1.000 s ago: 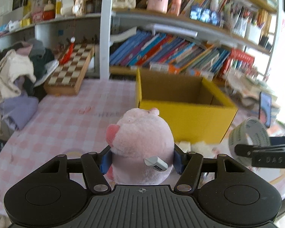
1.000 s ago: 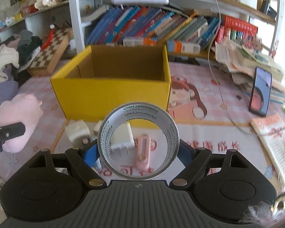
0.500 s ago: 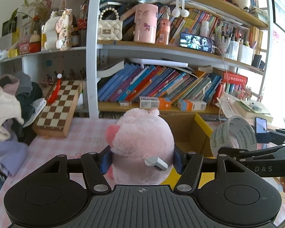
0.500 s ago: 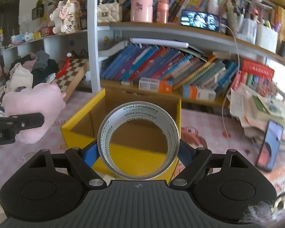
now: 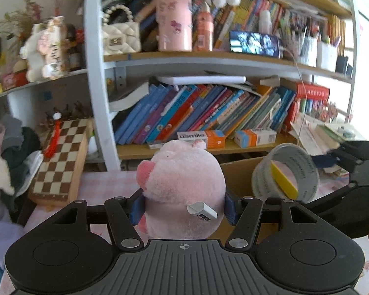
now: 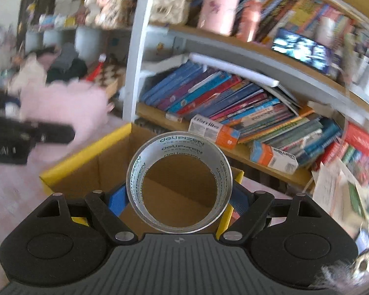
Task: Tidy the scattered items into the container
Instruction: 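Lift the pig with the left tool while the right tool carries the tape over the box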
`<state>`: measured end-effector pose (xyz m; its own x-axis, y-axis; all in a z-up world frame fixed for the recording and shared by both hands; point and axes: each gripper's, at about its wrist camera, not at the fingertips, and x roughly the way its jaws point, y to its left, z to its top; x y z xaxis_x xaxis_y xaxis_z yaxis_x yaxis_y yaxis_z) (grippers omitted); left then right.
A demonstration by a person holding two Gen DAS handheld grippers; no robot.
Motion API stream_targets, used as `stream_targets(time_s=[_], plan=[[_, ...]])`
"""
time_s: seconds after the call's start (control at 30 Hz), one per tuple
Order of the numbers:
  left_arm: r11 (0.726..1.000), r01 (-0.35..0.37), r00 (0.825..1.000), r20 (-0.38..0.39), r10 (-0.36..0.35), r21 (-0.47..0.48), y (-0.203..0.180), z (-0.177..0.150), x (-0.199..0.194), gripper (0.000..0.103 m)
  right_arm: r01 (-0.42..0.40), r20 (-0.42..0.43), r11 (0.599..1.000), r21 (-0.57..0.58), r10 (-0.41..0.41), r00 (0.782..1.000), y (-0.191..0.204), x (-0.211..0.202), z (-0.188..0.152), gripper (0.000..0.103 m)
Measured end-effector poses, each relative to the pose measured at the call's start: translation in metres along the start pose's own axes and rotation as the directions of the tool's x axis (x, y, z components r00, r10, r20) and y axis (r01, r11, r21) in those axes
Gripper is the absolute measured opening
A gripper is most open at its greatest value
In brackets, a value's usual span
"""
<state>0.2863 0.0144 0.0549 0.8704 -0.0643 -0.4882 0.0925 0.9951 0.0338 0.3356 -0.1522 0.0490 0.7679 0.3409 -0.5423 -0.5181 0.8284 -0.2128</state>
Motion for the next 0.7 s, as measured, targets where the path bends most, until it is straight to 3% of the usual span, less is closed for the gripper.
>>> stream_targets(time_s=[0.27, 0.53, 0.7], plan=[[0.997, -0.012, 0.987, -0.158, 0.023, 0.071, -0.018, 0.008, 0.073, 0.061, -0.08, -0.123, 0.966, -0.247, 0.05, 0.991, -0.003, 0.071, 0.002, 0.082], [0.987, 0.016, 0.942, -0.335, 0.038, 0.158, -0.037, -0.001, 0.136, 0.061, -0.205, -0.296, 0.878, -0.432, 0.077, 0.952, 0.007, 0.133, -0.014, 0.082], [0.988, 0.005, 0.922, -0.383, 0.055, 0.153, -0.031, -0.003, 0.153, 0.061, -0.238, -0.343, 0.833, -0.5, 0.062, 0.937, 0.01, 0.151, -0.011, 0.082]])
